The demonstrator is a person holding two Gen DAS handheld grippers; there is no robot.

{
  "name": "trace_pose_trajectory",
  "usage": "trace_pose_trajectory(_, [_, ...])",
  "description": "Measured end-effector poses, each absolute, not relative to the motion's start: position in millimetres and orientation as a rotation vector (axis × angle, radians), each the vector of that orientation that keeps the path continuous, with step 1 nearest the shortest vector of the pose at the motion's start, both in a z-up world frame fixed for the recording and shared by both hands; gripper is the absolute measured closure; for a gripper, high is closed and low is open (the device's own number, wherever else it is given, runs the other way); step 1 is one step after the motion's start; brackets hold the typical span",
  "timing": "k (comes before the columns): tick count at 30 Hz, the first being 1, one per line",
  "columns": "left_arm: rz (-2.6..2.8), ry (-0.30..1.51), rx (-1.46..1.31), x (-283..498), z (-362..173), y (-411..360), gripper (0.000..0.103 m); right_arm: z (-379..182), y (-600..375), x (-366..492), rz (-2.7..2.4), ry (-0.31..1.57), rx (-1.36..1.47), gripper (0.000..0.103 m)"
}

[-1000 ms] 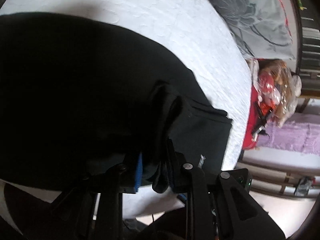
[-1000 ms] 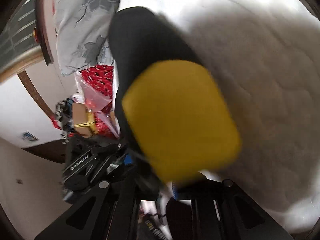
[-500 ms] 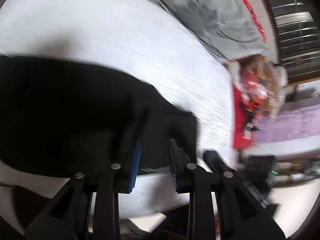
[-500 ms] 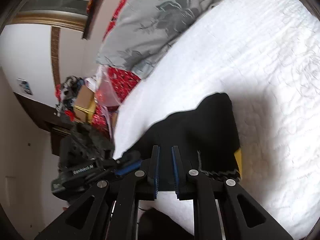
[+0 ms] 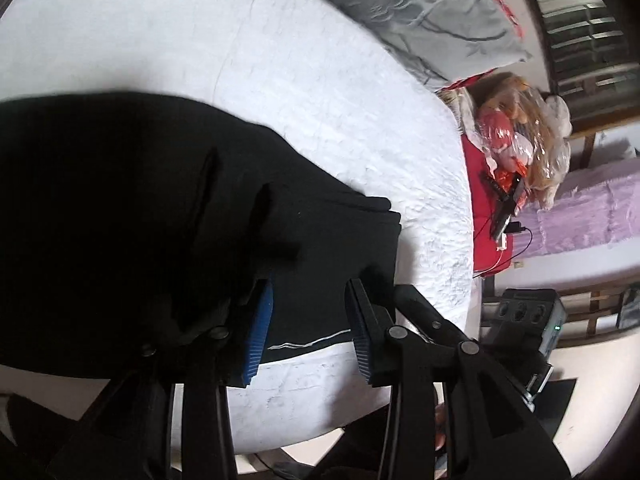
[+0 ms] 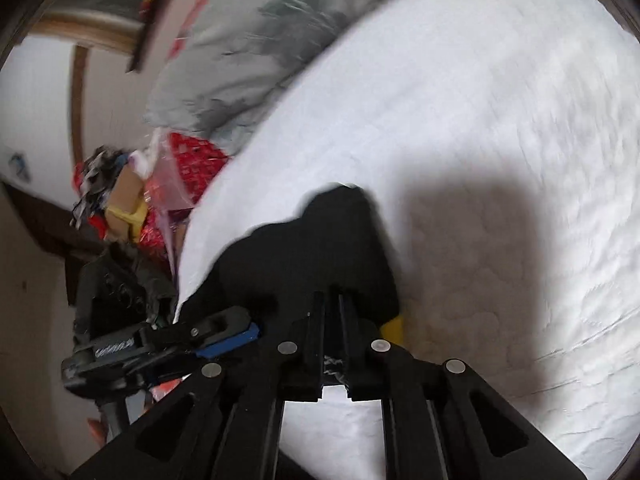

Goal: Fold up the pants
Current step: 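Lower the folded bundle onto the bed with both grippers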

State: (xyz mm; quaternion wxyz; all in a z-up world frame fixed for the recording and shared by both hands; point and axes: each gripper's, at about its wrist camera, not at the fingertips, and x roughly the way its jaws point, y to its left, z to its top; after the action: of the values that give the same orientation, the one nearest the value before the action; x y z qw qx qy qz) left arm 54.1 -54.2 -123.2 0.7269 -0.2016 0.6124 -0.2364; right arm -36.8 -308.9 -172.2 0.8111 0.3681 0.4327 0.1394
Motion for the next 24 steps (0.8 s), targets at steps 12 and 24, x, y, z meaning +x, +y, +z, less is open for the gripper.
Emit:
trace_pose_trajectory(12, [-0.449,1.247,-0.292,63.5,-107.5,-63.5,0.052,-147.5,-306.1,-29.5,0.255,0.905,0.628,0.081])
trace_pose_trajectory(24, [-0.408,1.284,-0.163,66.1,-120.5,-66.7,0.052,-150.6,-301.0,-3.3,0.153,0.968,0.521,0.078])
